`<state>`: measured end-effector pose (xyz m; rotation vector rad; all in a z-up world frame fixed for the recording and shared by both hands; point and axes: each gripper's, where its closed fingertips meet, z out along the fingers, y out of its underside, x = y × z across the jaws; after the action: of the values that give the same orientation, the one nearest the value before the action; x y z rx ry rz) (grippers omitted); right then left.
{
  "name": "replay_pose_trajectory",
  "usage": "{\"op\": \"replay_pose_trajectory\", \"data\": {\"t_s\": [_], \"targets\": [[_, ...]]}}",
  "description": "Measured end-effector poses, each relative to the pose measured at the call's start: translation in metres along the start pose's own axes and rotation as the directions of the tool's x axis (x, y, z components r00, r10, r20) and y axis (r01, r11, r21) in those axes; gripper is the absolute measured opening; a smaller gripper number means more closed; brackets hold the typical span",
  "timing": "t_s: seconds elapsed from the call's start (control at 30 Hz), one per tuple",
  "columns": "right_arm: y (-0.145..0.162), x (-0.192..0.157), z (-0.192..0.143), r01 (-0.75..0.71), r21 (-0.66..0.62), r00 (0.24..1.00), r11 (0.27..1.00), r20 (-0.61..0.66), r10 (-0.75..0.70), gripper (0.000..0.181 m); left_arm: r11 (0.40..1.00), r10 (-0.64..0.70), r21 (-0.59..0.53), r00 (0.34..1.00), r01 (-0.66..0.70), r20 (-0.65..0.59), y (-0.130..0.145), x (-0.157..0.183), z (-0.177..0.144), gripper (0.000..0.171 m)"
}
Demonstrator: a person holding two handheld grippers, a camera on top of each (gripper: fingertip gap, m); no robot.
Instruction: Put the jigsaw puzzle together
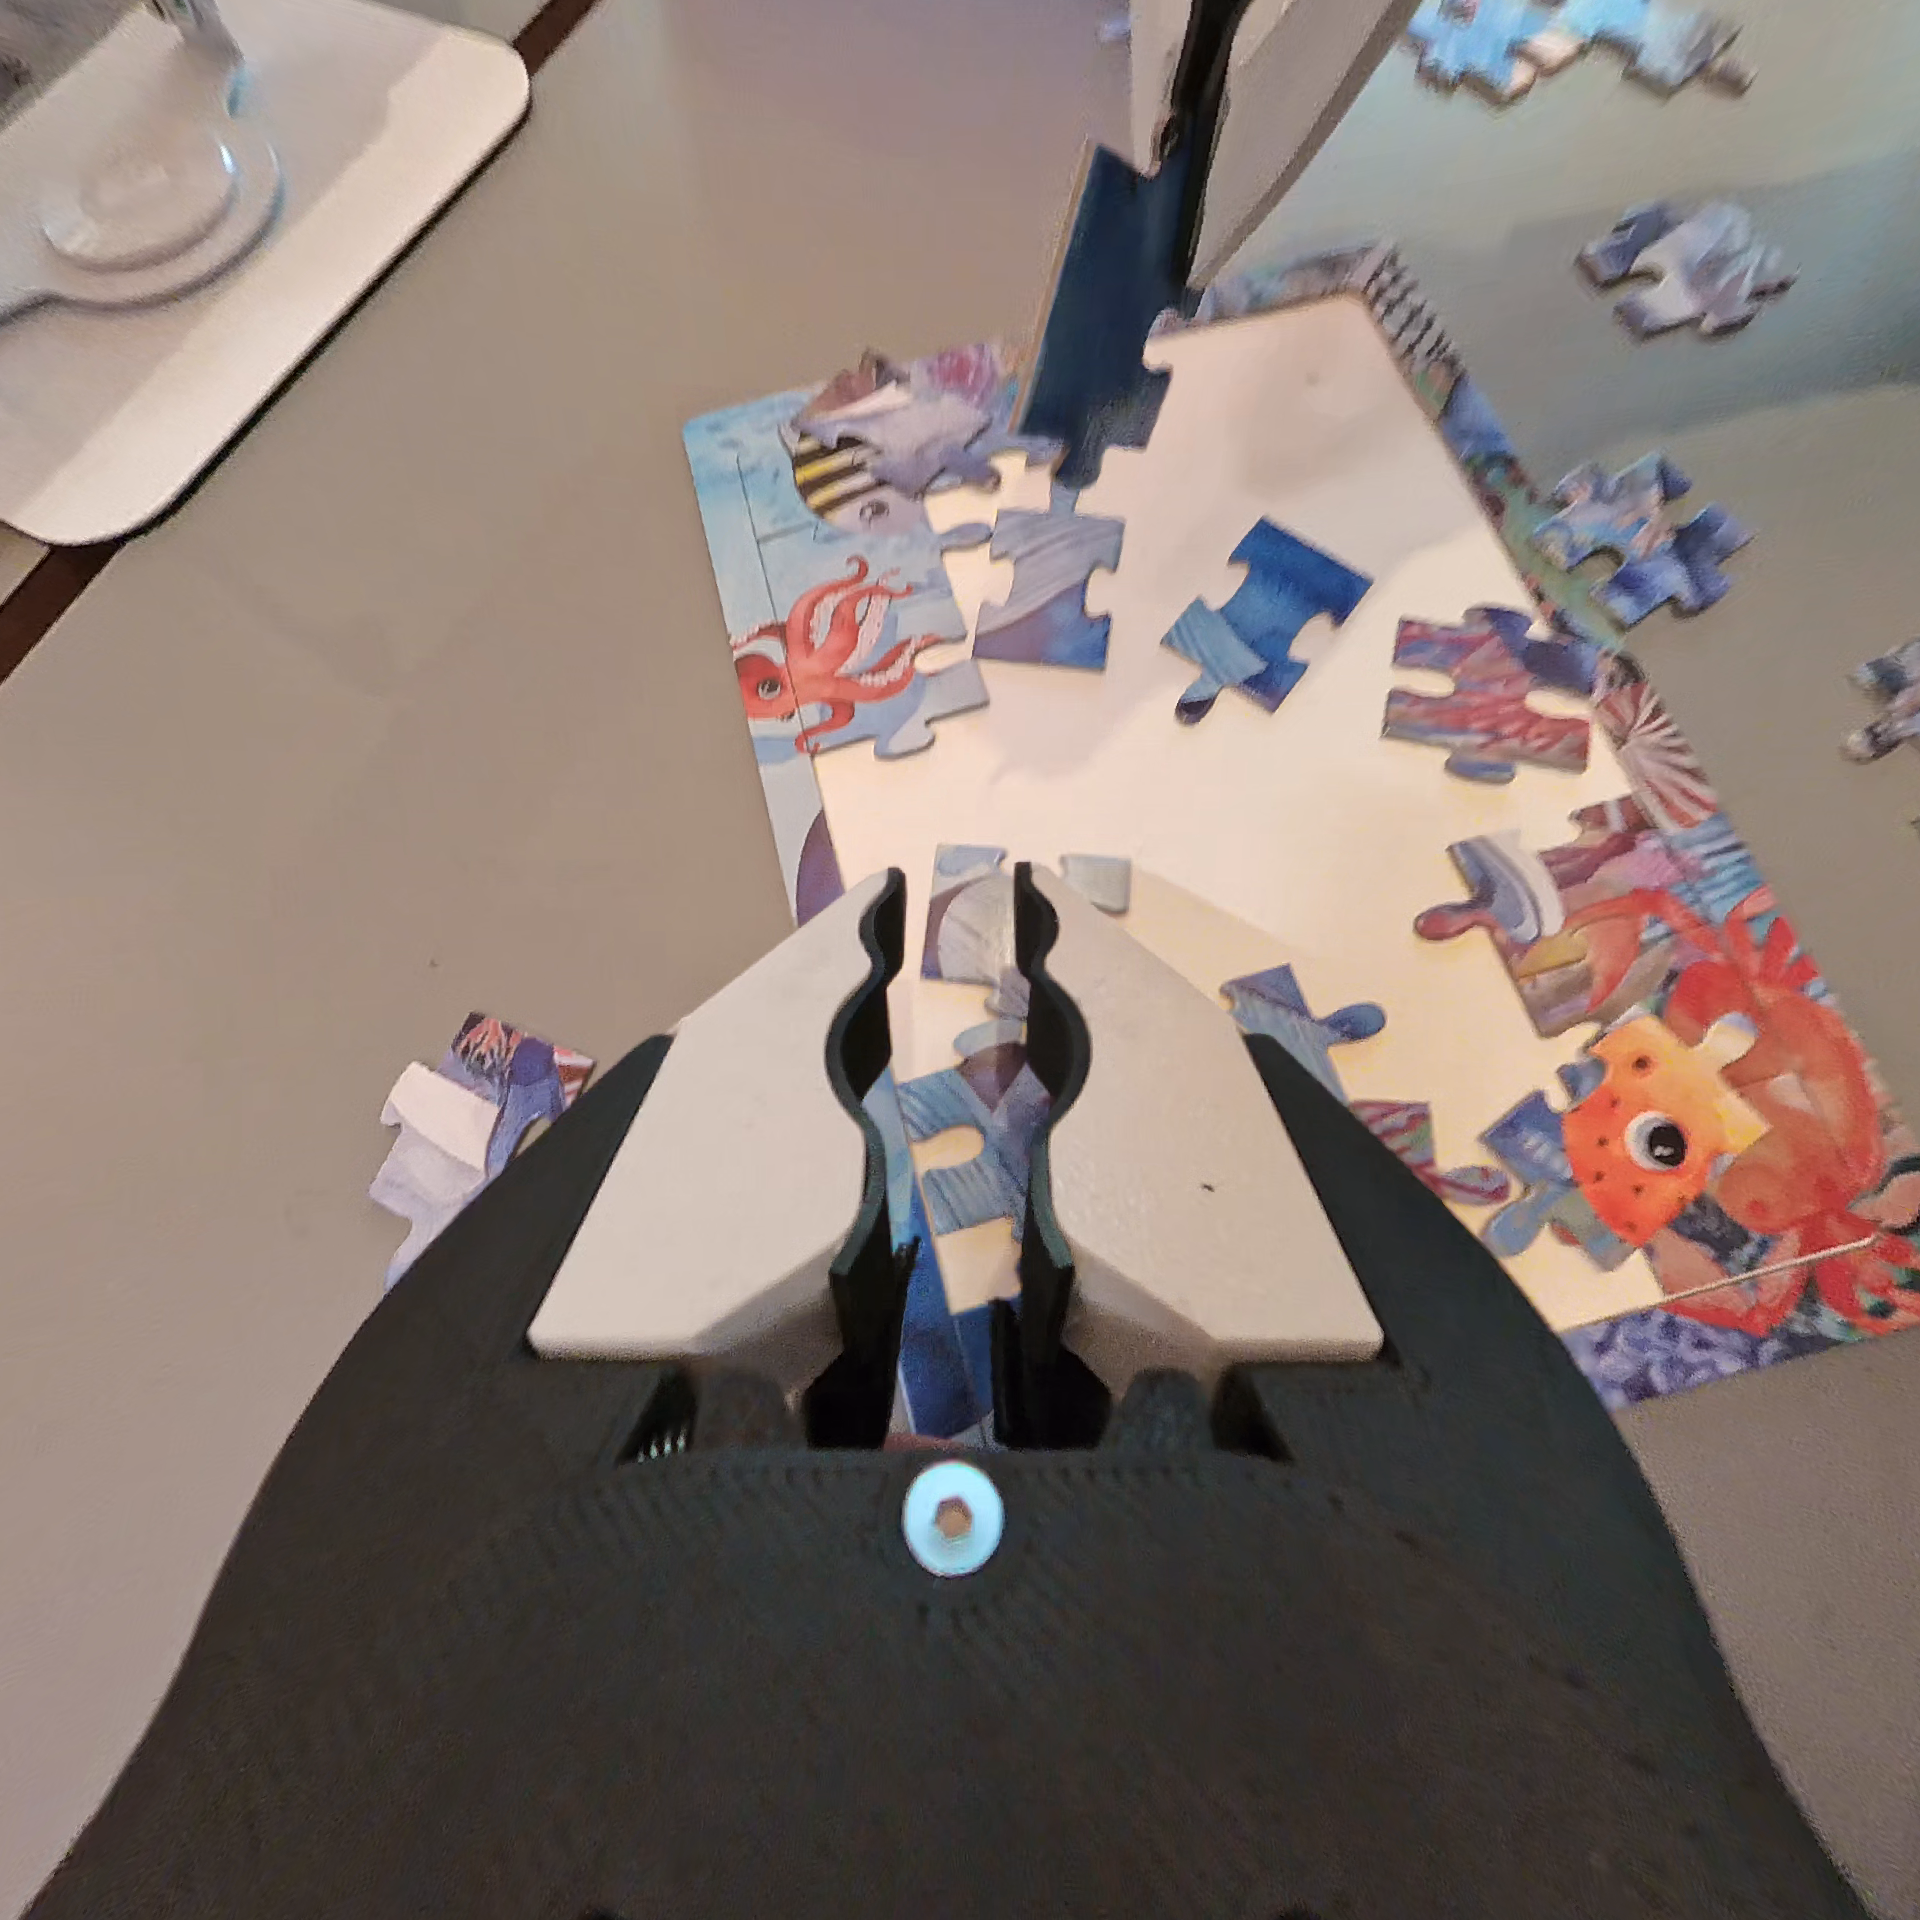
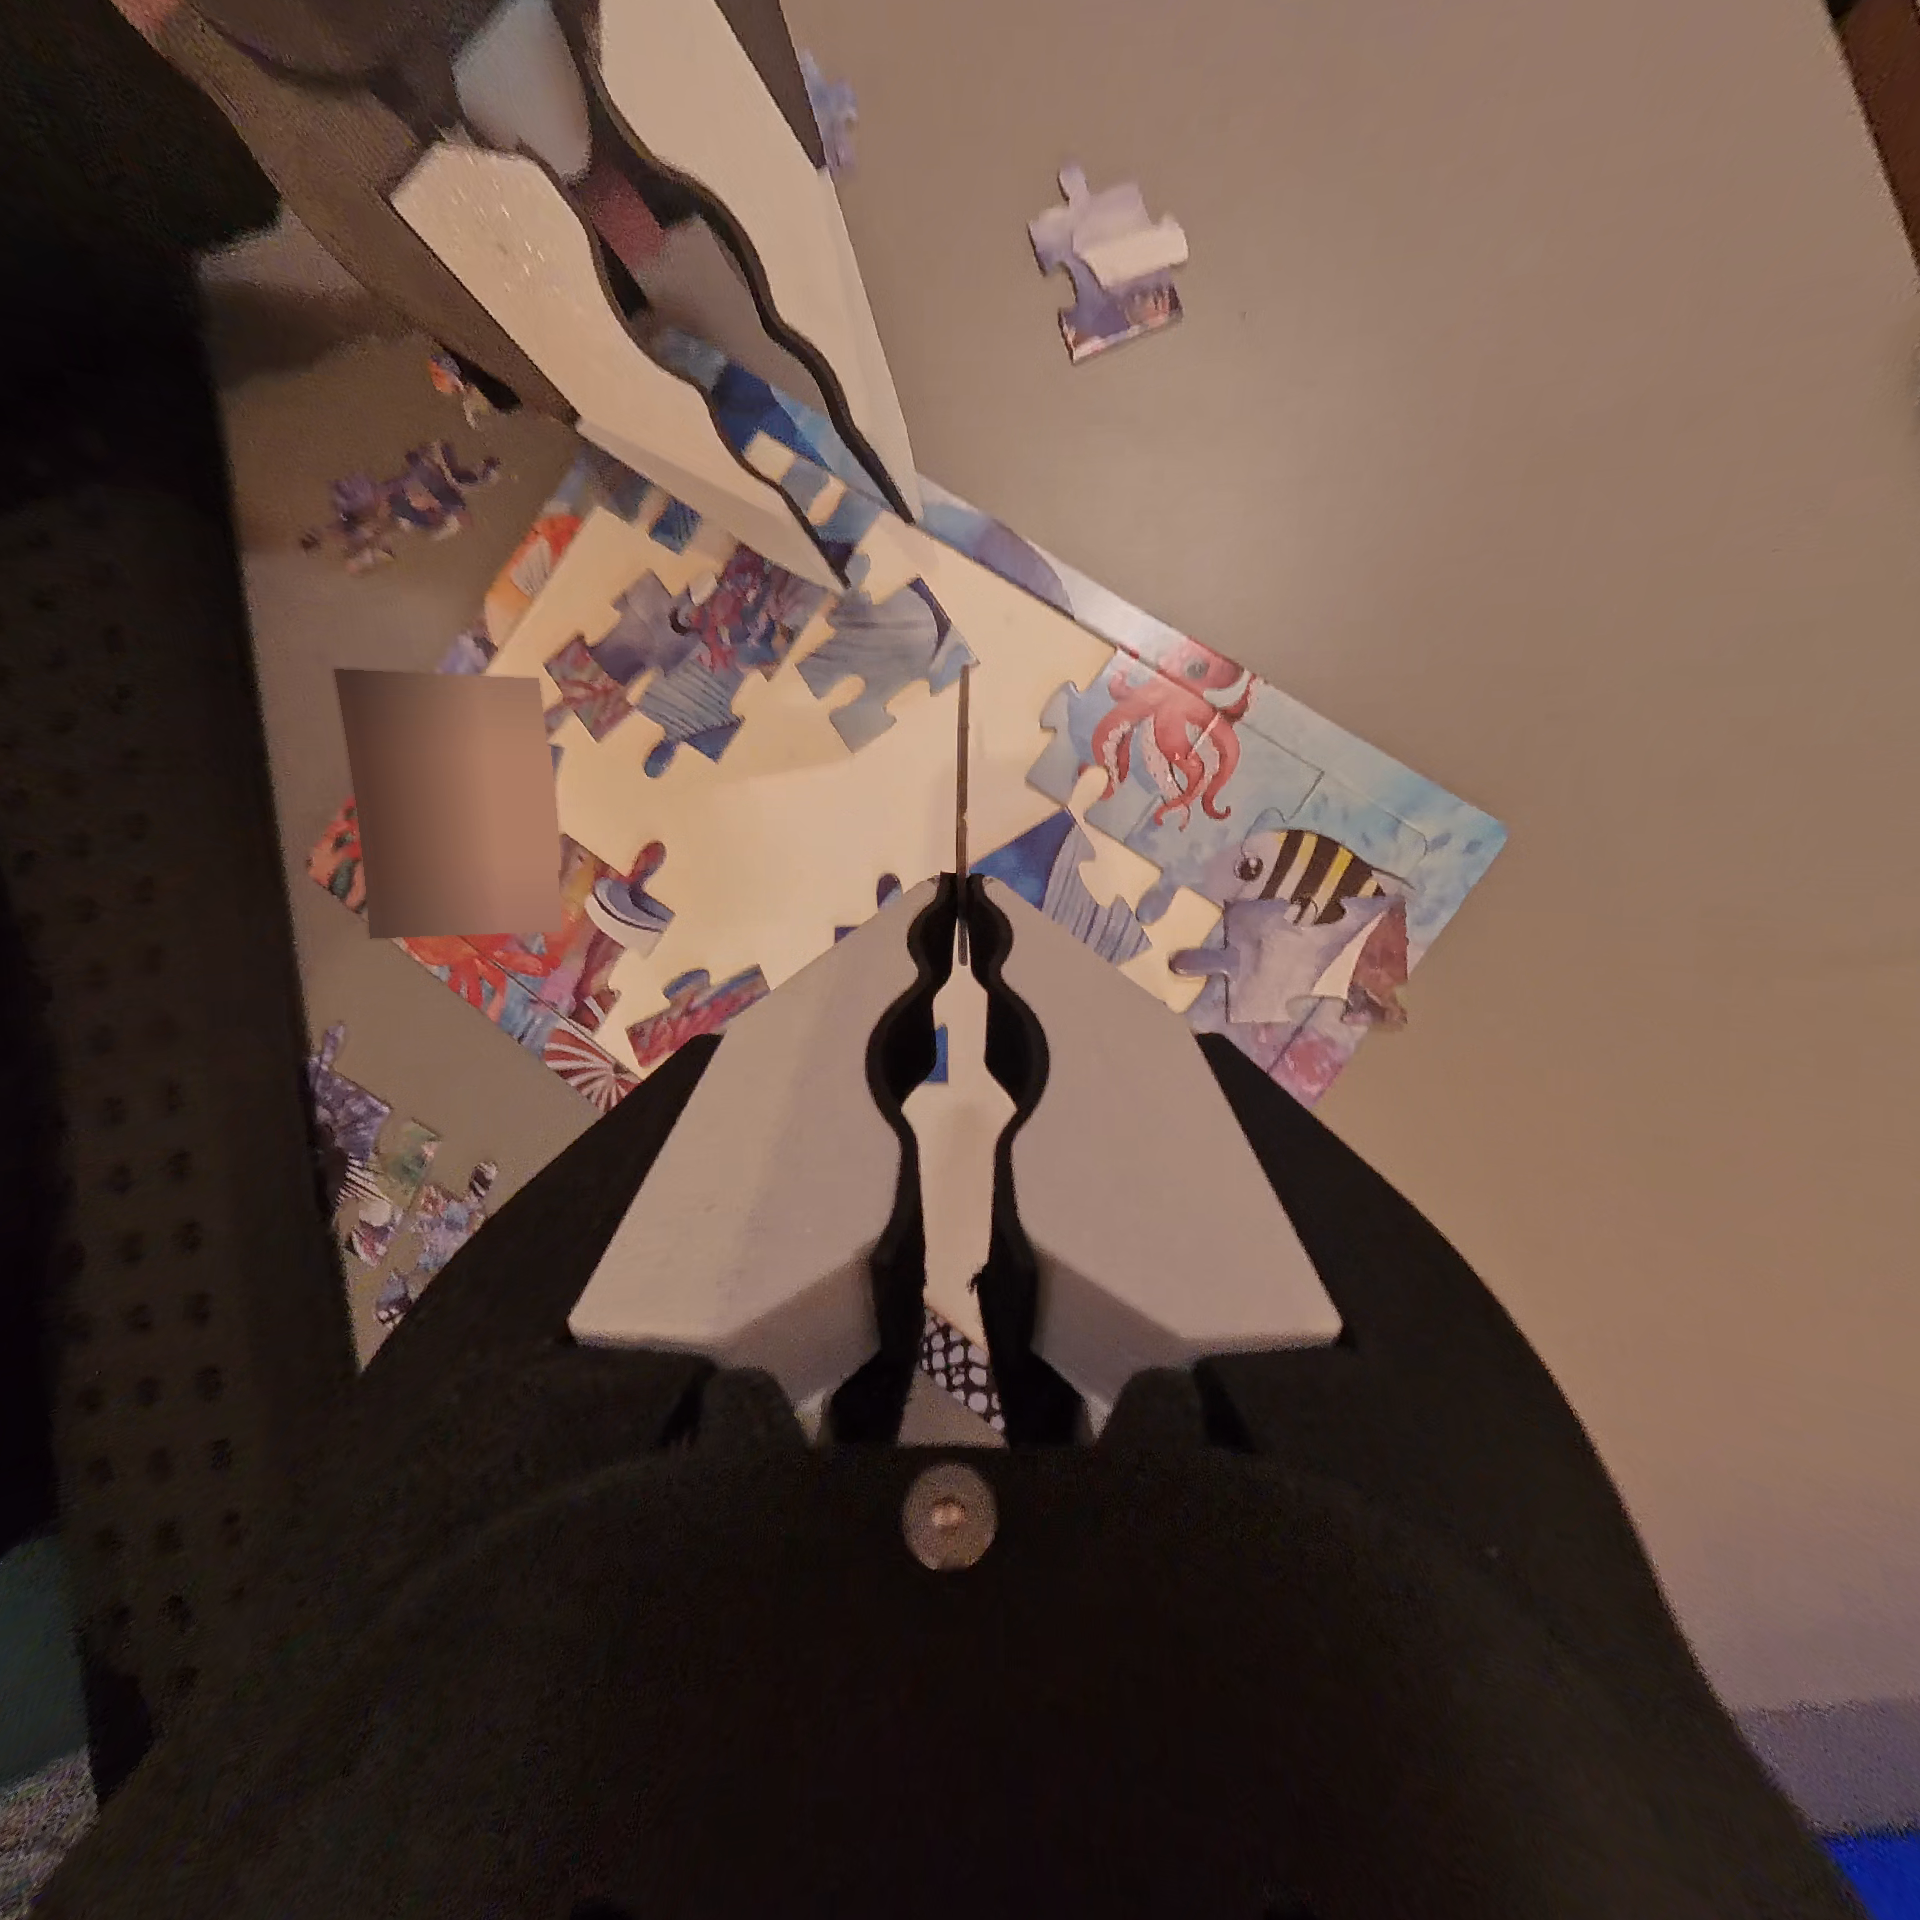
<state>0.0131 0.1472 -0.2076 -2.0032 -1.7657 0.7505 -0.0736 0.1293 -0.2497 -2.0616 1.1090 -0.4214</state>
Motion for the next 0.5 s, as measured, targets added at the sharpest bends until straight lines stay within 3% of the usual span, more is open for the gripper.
{"op": "replay_pose_trajectory", "data": {"t_s": [0.13,0.27,0.5], "targets": [[0.020,0.002,0.009,0.016,-0.119,1.000,0.993,-0.021,-0.018,0.000,0.995,0.021,-0.099,1.000,-0.019,0.022,0.021,-0.005,0.005,0.020],[0.034,-0.002,0.015,0.027,-0.194,1.000,0.981,-0.001,-0.027,0.000,0.992,0.023,-0.126,1.000,-0.025,-0.018,0.027,0.002,0.009,0.019],[0.038,-0.003,0.013,0.037,-0.220,0.999,0.975,-0.002,-0.039,0.000,0.990,0.011,-0.140,0.999,-0.018,-0.050,0.030,0.009,0.018,0.020]]}}
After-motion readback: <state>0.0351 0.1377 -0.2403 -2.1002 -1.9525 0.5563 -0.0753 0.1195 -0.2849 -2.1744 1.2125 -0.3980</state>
